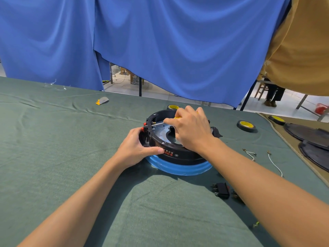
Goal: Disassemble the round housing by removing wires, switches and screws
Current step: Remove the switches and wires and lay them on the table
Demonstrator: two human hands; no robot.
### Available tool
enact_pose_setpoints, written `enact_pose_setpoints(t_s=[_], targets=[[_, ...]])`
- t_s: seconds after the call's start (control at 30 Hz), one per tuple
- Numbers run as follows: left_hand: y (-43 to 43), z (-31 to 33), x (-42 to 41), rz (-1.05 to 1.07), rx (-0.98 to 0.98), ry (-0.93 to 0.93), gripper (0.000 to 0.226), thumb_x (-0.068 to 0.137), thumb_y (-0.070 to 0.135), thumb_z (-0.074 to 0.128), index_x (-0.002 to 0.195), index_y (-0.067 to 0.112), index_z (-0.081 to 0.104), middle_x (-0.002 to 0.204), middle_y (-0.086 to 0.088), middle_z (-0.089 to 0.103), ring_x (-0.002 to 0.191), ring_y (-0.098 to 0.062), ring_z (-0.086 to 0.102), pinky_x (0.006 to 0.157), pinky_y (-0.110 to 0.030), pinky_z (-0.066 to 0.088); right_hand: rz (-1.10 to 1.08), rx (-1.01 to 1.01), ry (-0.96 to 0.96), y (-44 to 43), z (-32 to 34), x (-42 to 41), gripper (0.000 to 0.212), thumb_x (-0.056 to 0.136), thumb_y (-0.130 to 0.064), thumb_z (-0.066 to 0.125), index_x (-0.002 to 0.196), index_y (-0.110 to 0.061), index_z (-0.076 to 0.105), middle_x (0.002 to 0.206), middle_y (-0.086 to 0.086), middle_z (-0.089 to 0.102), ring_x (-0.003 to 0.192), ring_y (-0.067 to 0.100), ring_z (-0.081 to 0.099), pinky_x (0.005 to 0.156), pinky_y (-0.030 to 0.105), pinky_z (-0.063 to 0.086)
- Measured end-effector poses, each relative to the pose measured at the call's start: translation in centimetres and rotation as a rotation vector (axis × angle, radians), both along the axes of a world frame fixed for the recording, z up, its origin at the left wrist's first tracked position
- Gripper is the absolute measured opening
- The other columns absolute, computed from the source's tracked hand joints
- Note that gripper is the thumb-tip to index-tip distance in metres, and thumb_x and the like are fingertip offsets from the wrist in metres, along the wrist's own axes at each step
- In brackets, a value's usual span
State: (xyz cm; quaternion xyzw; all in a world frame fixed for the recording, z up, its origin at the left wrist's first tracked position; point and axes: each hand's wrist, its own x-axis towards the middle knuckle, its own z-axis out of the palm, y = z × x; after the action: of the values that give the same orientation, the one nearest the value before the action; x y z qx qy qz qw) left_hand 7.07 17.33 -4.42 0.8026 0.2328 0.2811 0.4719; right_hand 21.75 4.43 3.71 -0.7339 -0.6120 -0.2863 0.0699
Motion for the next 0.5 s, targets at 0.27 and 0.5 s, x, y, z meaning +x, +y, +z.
enact_pose_setpoints(t_s=[0.27,0.5], targets=[[-0.9,0.2,-0.1,0.188,0.166,0.09,0.108,0.034,0.084,0.067,0.126,0.029,0.055,0.119,0.013,0.048,0.111,-0.004,0.049,0.094,-0.024,0.039,-0.329,0.411,0.379,-4.8,-1.5,-3.1,0.033,0.092,-0.049,0.05,0.107,-0.025,0.068,0.091,0.003,0.066,0.079,0.028,0.061,0.064,0.032,0.039],[-4.3,0.4,-0.2,0.326,0.243,0.13,0.101,0.041,0.09,0.061,0.12,0.027,0.055,0.111,0.013,0.045,0.108,-0.006,0.048,0.094,-0.032,0.045,-0.592,0.357,0.851,-6.3,-2.8,-3.5,0.06,0.088,-0.049,0.057,0.135,-0.02,0.036,0.117,0.011,0.064,0.105,0.037,0.059,0.071,0.039,0.037]])
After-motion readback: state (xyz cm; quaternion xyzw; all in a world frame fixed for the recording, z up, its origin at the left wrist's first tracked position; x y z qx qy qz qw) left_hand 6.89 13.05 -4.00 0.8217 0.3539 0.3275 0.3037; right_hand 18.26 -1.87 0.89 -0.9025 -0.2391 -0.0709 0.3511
